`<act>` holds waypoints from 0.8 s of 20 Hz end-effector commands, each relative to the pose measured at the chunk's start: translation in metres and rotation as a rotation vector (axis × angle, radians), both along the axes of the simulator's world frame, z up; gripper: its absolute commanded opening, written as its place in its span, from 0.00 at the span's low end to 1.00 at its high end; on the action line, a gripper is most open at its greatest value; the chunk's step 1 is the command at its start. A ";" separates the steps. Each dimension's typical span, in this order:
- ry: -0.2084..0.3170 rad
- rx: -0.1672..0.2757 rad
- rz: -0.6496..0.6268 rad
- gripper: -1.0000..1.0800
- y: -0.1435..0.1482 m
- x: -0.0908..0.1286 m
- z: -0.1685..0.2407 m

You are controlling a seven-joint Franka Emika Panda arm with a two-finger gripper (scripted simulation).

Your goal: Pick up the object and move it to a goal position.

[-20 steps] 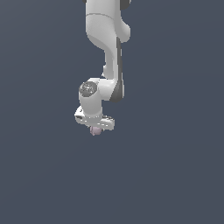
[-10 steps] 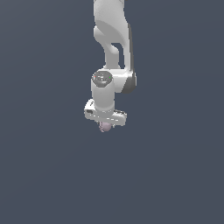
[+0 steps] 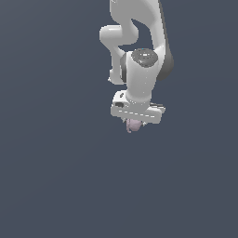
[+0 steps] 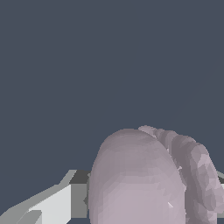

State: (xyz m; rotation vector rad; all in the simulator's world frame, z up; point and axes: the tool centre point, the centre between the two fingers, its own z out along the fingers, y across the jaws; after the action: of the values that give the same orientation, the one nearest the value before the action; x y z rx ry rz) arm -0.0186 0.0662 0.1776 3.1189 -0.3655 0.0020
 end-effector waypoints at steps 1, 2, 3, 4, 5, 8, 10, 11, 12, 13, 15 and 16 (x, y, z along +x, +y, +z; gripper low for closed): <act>0.000 -0.001 -0.001 0.00 0.025 0.001 0.021; 0.000 -0.001 -0.001 0.00 0.035 0.002 0.030; 0.000 -0.001 -0.001 0.00 0.045 0.002 0.038; 0.000 -0.001 -0.001 0.00 0.054 0.003 0.046; 0.000 -0.001 -0.001 0.00 0.063 0.004 0.053; 0.001 0.000 -0.001 0.00 0.085 0.006 0.071; 0.001 0.000 -0.001 0.00 0.096 0.008 0.081; 0.001 0.000 -0.001 0.00 0.101 0.008 0.085; 0.001 0.000 -0.001 0.00 0.105 0.009 0.088; 0.001 0.001 -0.001 0.00 0.108 0.010 0.091; 0.001 0.001 -0.001 0.00 0.114 0.011 0.095; 0.001 0.001 -0.001 0.00 0.116 0.011 0.097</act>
State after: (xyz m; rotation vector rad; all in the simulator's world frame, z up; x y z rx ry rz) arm -0.0083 0.1783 0.2712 3.1204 -0.3648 0.0015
